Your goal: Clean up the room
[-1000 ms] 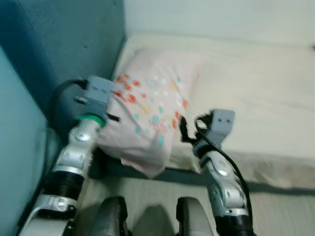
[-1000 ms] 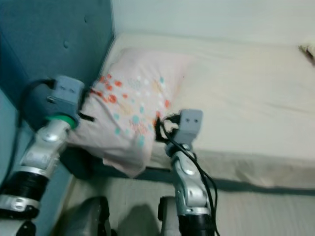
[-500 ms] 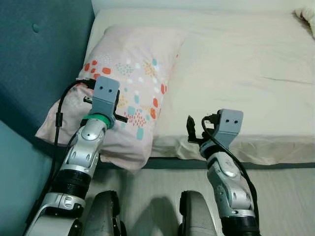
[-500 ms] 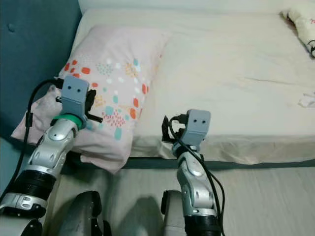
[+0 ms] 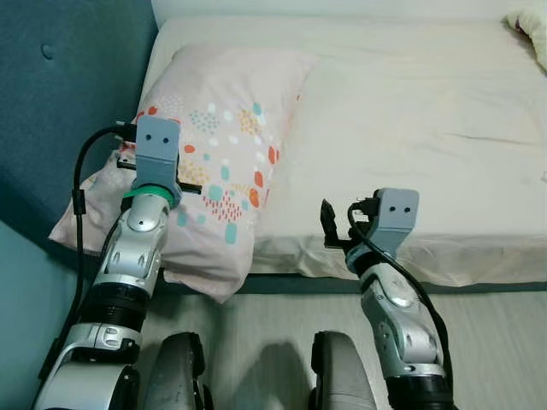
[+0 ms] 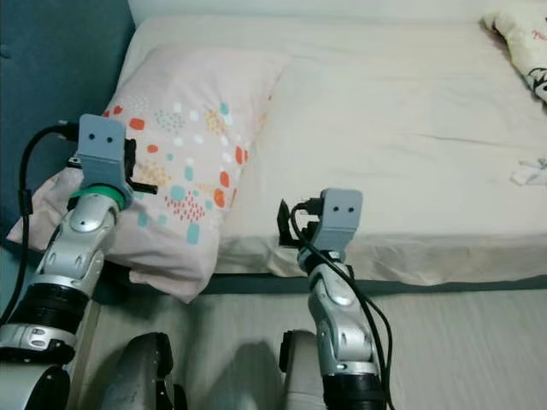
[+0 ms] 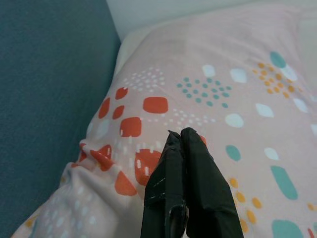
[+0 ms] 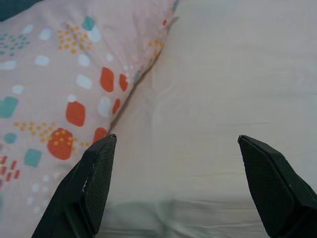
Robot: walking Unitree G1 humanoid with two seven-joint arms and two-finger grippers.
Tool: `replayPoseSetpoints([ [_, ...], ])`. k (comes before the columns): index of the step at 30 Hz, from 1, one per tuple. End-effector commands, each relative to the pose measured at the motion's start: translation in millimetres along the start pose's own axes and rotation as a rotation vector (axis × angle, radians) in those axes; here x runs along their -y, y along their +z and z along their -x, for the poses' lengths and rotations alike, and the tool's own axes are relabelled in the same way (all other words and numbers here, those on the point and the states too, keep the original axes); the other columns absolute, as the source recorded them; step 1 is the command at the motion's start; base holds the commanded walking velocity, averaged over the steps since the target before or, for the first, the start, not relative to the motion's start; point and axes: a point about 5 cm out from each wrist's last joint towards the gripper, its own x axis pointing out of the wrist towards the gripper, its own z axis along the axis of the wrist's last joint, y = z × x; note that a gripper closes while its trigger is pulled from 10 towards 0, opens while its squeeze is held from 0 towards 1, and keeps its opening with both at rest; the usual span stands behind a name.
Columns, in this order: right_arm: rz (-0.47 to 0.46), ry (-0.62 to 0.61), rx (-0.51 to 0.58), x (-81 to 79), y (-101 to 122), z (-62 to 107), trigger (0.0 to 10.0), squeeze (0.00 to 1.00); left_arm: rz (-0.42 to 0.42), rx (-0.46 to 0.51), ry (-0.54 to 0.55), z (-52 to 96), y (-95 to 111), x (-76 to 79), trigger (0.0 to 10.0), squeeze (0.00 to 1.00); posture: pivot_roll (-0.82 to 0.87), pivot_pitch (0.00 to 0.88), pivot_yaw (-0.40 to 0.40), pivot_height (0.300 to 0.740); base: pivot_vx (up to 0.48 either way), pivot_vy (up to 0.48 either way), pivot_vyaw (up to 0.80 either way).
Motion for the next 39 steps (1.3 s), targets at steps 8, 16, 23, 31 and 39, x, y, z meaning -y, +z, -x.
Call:
replayPoseSetpoints([
  [8, -0.01, 0.004, -0.014, -2.9, -6, 2.4, 10.0, 0.0, 0.018, -0.008, -0.076, 6.6, -7, 13.4, 10.0, 0.0, -0.04, 0.081, 0.054, 0.591, 0.0, 0.0, 0.0],
  [16, -0.017, -0.018, 0.026, 1.1, 0, 1.1, 10.0, 0.0, 0.028, -0.004, -0.104, 8.5, -7, 18.8, 10.0, 0.0, -0.04, 0.08, 0.055, 0.614, 0.0, 0.0, 0.0],
  [23, -0.006, -0.031, 0.026, 4.3, 1, 0.5, 10.0, 0.0, 0.036, -0.004, -0.129, 10.1, -8, 25.6, 10.0, 0.0, -0.04, 0.079, 0.053, 0.634, 0.0, 0.0, 0.0],
  [31, -0.01, -0.032, 0.02, 4.3, -1, 1.6, 10.0, 0.0, 0.041, -0.008, -0.15, 11.7, -8, 31.3, 10.0, 0.0, -0.04, 0.075, 0.052, 0.664, 0.0, 0.0, 0.0],
  [39, -0.01, -0.032, 0.02, 4.4, -2, 1.3, 10.0, 0.0, 0.049, -0.002, -0.171, 12.5, -6, 35.5, 10.0, 0.0, -0.04, 0.072, 0.051, 0.689, 0.0, 0.0, 0.0],
])
